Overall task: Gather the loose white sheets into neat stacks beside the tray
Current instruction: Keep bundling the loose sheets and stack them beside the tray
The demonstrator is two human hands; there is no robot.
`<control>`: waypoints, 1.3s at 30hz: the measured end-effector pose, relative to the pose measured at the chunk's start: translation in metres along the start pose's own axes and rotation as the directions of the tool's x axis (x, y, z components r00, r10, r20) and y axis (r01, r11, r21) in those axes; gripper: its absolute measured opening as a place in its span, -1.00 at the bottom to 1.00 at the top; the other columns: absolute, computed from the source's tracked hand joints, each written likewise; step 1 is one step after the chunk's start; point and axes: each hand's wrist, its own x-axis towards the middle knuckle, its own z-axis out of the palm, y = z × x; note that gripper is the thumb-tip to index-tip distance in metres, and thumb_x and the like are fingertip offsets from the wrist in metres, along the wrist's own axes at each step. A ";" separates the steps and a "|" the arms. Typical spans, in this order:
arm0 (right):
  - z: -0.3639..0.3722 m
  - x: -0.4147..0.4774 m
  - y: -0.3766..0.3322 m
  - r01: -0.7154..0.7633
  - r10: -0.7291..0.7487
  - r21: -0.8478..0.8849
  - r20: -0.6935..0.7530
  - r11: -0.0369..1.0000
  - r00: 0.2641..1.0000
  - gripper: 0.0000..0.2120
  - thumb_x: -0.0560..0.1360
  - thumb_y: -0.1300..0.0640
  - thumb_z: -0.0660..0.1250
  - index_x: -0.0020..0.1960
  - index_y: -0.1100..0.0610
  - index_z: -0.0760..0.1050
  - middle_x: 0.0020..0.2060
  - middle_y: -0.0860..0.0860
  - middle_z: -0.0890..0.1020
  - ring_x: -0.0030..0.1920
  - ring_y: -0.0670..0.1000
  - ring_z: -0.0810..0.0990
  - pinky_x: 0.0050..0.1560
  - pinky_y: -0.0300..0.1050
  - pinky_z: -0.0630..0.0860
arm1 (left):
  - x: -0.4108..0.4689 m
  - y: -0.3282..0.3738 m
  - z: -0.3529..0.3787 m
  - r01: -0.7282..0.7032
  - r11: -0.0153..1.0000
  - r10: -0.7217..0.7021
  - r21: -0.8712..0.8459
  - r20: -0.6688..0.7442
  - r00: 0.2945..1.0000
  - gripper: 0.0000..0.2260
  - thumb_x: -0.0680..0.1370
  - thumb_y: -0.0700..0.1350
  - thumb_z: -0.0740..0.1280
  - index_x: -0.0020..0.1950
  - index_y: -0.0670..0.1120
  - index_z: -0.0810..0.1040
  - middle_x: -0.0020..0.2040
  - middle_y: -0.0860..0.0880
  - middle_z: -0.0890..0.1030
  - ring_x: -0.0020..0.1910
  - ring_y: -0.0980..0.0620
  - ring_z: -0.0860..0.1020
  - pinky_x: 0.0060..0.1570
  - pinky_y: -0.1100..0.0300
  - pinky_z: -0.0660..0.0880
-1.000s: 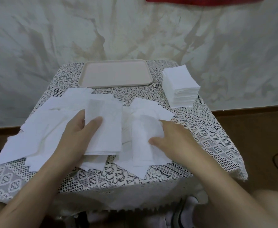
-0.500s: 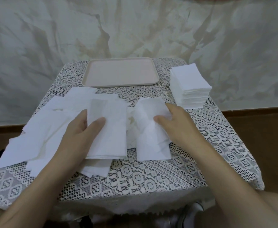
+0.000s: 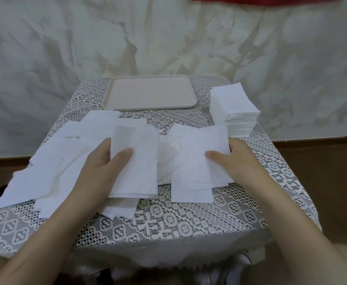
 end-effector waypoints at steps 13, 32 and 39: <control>-0.005 0.004 -0.002 0.012 -0.009 -0.111 0.024 0.994 1.000 -0.77 0.52 0.08 0.49 0.16 0.06 0.67 -0.03 -0.09 0.74 0.00 0.01 0.71 0.17 0.10 0.61 | 0.003 -0.002 0.002 0.018 1.000 -0.018 0.005 -0.020 1.000 -0.86 0.66 0.02 0.38 0.21 0.11 0.64 0.06 0.03 0.75 -0.02 -0.04 0.73 0.06 -0.20 0.61; -0.018 0.004 -0.015 0.156 -0.134 0.205 -0.121 0.966 0.984 -0.84 0.61 0.20 0.38 0.16 0.04 0.62 -0.02 -0.16 0.74 -0.02 -0.17 0.71 -0.03 -0.22 0.60 | 0.002 0.000 0.003 0.020 0.994 -0.020 -0.104 -0.006 1.000 -0.80 0.64 0.13 0.37 0.20 0.09 0.62 0.08 -0.09 0.73 0.05 -0.19 0.70 0.03 -0.20 0.60; 0.007 0.000 -0.039 0.091 -0.113 0.495 0.016 0.864 0.993 -0.86 0.57 0.24 0.41 0.12 0.13 0.64 0.03 0.01 0.76 0.09 0.06 0.74 0.16 0.03 0.64 | 0.001 0.003 0.007 0.072 0.982 -0.069 -0.176 0.022 0.997 -0.80 0.70 0.03 0.28 0.25 0.05 0.63 0.08 -0.11 0.74 0.01 -0.20 0.72 -0.07 -0.14 0.61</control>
